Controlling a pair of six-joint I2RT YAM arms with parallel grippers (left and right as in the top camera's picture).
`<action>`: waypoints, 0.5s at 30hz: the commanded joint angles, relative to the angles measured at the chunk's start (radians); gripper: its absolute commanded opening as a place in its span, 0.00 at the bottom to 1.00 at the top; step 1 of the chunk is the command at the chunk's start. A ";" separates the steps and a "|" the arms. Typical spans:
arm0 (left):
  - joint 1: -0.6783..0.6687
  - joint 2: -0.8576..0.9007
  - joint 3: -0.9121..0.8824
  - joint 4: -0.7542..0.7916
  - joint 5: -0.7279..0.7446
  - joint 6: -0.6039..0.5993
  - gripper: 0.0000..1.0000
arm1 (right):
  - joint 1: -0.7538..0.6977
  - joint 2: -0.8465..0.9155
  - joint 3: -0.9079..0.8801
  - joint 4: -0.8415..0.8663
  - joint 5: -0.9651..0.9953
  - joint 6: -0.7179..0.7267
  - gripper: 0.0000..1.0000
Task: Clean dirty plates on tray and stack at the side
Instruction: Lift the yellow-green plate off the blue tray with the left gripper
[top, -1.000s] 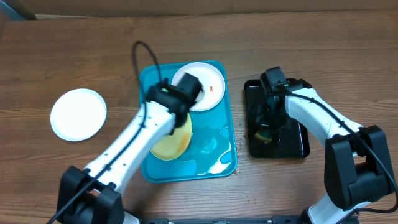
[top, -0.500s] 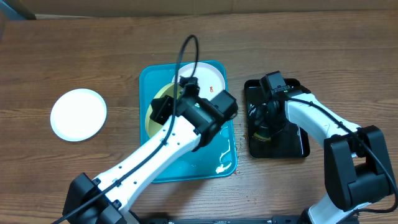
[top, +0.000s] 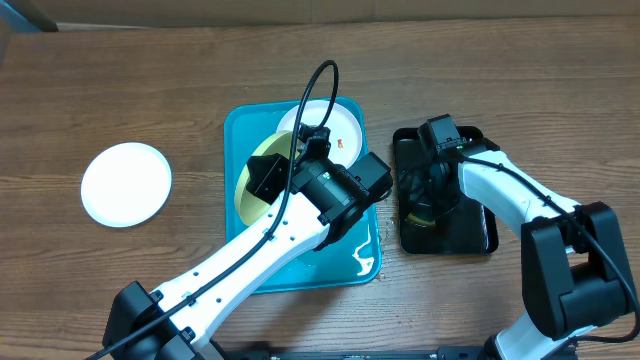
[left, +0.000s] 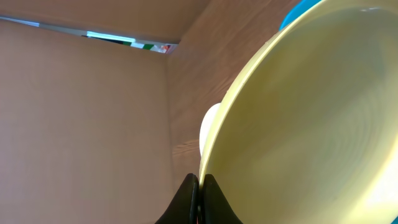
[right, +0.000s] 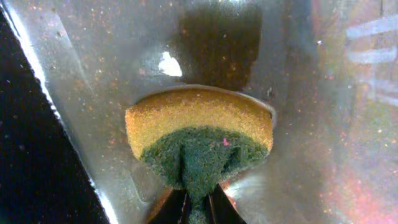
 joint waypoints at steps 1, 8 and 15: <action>-0.005 0.005 0.024 -0.003 -0.035 -0.033 0.04 | 0.000 -0.002 -0.027 0.003 0.001 0.005 0.07; -0.005 0.005 0.024 -0.003 -0.027 -0.045 0.04 | 0.000 -0.002 -0.027 0.003 0.001 0.005 0.07; -0.005 0.005 0.024 -0.003 -0.024 -0.055 0.04 | 0.000 -0.002 -0.027 0.000 0.001 0.004 0.07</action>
